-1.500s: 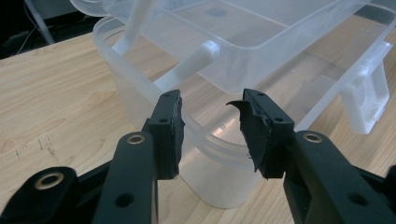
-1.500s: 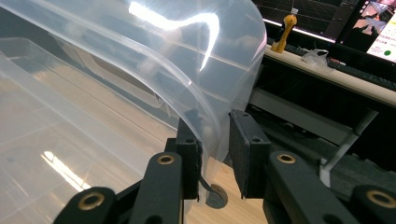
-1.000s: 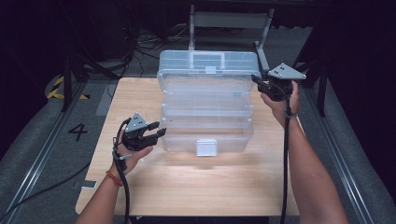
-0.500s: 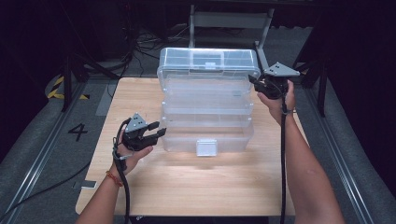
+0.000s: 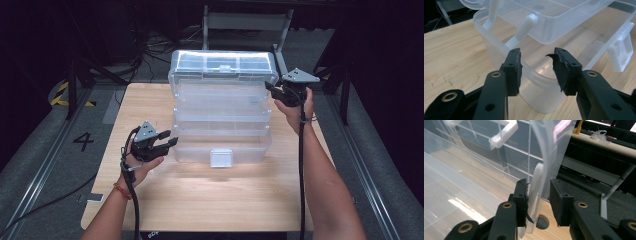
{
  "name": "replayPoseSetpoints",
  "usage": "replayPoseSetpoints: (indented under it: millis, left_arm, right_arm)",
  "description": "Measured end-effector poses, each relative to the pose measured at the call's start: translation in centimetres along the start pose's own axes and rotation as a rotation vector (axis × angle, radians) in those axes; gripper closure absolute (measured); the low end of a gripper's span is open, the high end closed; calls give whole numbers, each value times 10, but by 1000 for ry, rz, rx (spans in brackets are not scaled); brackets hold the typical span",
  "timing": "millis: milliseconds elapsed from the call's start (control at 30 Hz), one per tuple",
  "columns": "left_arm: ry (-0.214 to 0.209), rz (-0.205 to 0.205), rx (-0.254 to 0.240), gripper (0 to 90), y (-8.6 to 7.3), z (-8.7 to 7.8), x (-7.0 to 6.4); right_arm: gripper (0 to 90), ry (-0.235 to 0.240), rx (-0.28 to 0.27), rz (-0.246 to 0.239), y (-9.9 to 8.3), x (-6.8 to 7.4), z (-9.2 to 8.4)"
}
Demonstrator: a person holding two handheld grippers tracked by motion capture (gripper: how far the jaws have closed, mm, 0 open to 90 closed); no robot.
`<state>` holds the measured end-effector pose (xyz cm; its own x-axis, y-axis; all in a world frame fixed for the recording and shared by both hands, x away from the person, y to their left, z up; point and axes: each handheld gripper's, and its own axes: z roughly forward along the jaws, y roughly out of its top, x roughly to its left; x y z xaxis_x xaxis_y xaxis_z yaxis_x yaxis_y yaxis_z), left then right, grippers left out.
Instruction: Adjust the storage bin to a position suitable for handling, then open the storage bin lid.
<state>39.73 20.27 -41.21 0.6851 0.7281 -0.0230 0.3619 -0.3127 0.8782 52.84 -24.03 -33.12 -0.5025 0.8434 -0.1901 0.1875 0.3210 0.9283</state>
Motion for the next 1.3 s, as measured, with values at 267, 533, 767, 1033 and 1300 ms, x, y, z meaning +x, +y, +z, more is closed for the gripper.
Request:
replayPoseSetpoints:
  millis: [267,533,767,1033,1300]
  left_arm:
    - [-2,2,-1,587,0,0,0]
    - [3,7,-2,589,0,0,0]
    - [5,6,-3,591,0,0,0]
    - [3,14,1,589,0,0,0]
    - [0,6,1,587,0,0,1]
  right_arm:
    - [693,-15,13,-13,1,0,5]
    - [701,-29,13,-9,2,0,8]
    - [706,-39,12,-9,3,0,10]
    - [710,-46,8,-12,3,-1,12]
    - [718,-43,31,-18,9,-4,16]
